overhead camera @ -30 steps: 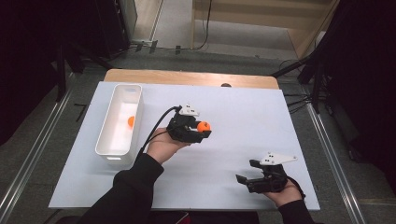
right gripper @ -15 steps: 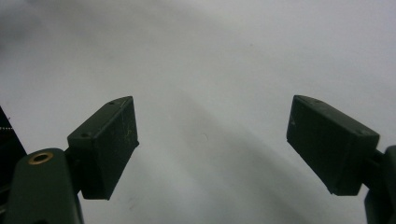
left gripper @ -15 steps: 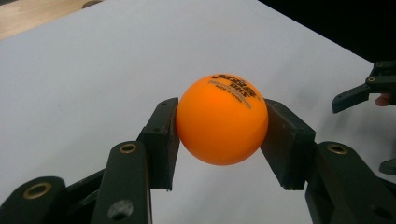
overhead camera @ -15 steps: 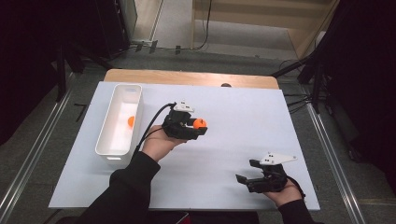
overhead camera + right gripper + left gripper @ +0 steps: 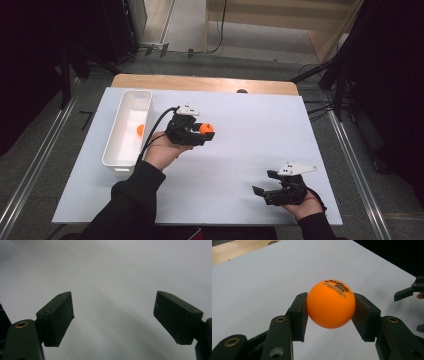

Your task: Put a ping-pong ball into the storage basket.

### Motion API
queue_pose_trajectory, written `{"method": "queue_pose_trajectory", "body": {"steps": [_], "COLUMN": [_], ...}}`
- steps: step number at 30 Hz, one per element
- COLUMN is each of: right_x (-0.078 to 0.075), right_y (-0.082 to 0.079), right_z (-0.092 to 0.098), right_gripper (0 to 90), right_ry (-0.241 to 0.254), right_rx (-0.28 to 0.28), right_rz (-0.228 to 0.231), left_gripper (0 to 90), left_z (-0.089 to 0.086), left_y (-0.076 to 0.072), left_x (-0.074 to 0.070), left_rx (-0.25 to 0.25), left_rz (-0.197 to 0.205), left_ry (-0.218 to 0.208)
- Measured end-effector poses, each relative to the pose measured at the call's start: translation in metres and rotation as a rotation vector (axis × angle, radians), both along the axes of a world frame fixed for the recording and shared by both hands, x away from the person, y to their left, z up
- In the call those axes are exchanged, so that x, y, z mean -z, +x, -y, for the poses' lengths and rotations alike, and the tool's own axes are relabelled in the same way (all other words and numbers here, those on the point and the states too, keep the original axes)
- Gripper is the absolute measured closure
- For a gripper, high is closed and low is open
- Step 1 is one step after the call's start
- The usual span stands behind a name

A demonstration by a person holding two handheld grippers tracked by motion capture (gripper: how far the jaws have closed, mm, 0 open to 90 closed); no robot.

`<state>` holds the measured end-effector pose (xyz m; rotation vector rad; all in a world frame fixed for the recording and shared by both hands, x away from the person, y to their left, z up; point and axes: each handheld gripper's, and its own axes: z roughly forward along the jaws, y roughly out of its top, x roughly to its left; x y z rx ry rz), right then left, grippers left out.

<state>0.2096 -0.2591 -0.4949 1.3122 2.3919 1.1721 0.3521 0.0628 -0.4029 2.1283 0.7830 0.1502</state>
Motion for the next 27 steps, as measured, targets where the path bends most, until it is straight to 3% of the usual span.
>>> {"method": "queue_pose_trajectory", "body": {"steps": [13,21,27], "right_x": [0.0,0.0,0.0], "right_y": [0.0,0.0,0.001], "right_z": [-0.001,-0.001,-0.001], "right_gripper": [14.9,14.9,14.9], "right_ry": [-0.002,-0.002,-0.004], "right_rx": [0.002,0.005,0.005], "right_rz": [0.002,0.0,0.005], "left_gripper": [50.3,50.3,50.2], "left_z": [-0.019,-0.027,-0.035], "left_y": [0.007,0.009,0.012], "left_x": [-0.01,-0.013,-0.014], "left_rx": [-0.047,-0.078,-0.101], "left_rz": [0.01,0.02,0.022], "left_ry": [-0.015,0.009,0.003]}}
